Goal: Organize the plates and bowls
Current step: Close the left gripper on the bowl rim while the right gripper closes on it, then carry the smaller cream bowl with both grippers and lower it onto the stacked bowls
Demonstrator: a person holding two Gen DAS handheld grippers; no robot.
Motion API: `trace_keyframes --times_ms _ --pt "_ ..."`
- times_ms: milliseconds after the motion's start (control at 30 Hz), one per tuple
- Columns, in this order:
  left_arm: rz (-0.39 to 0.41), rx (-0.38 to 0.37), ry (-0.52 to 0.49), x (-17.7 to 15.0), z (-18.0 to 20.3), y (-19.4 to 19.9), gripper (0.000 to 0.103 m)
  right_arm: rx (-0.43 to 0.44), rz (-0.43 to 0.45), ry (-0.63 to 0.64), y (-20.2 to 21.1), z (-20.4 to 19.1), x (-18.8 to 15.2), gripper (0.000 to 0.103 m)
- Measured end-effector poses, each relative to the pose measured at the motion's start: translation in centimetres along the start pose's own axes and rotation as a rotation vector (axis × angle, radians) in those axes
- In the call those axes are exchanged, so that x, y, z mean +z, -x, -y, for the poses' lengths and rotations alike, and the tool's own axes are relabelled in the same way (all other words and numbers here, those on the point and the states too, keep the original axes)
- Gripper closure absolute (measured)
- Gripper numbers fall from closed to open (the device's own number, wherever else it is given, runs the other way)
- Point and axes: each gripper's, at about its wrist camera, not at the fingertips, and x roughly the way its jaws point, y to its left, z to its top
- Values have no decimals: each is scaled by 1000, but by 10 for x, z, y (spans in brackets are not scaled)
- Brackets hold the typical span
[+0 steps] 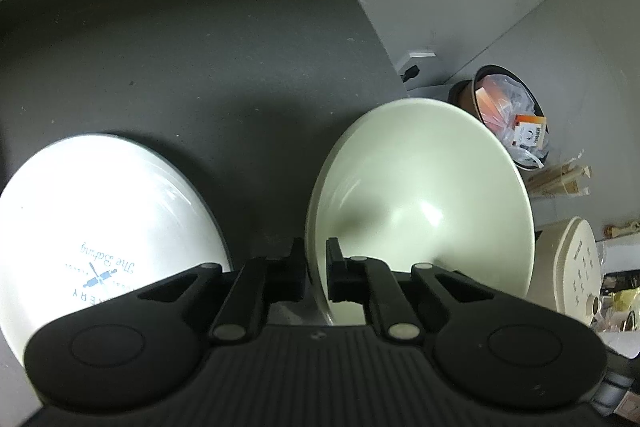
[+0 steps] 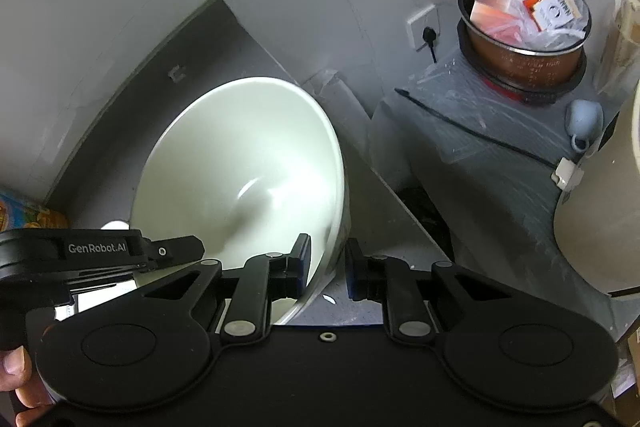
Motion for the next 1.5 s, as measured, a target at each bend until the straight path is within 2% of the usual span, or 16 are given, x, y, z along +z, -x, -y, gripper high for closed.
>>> trace_keyframes --times_ms 567,1033,1500 --pt "99 -51 -23 -21 -24 67 95 29 104 72 51 -40 -22 84" --pt "158 -77 -62 -55 -55 127 94 37 165 110 90 -78 -64 84" --pt "173 -103 -81 -93 -87 167 94 14 210 108 119 -110 -111 84"
